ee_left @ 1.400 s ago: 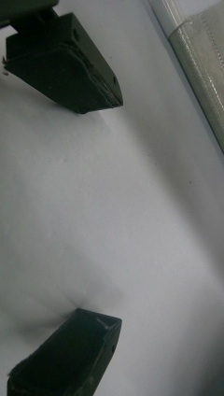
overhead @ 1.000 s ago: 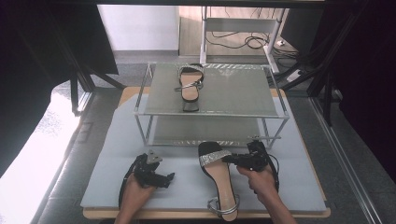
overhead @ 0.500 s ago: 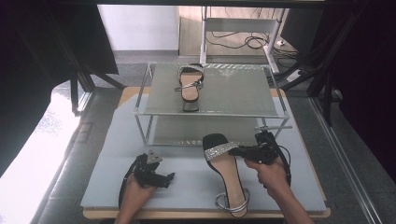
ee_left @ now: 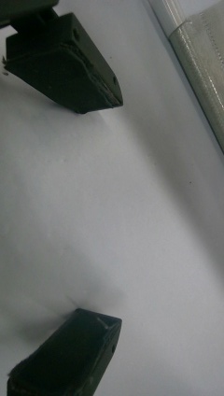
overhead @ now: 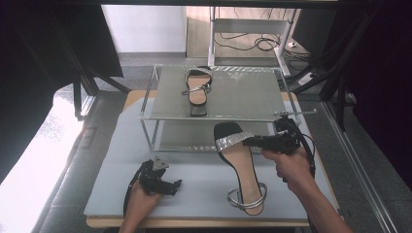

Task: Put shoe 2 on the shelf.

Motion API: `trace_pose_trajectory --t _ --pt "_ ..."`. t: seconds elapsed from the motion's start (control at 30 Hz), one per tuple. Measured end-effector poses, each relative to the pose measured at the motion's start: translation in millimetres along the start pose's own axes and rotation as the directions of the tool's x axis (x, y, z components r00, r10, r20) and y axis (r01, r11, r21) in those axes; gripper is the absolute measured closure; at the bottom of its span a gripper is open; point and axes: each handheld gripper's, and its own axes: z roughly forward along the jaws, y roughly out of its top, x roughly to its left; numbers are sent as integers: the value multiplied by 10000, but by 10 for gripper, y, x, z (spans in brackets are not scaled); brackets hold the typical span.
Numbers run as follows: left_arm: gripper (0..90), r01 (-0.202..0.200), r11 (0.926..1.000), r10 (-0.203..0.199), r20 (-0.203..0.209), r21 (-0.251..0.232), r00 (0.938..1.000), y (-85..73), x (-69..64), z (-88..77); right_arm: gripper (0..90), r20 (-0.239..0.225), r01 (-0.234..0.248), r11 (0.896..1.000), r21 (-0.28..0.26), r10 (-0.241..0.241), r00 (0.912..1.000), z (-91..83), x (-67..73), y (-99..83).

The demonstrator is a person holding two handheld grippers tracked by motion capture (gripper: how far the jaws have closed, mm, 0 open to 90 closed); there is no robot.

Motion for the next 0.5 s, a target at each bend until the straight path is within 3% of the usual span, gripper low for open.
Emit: trace_pose_trajectory --t 0.17,0.5 --pt "0 0 10000 0 -3 -26 10000 -1 0 2 698 73 -280 9995 -112 281 9996 -51 -9 213" --pt "0 -4 10000 4 7 -10 10000 -1 0 0 698 418 -879 9952 -420 897 9951 4 -78 701"
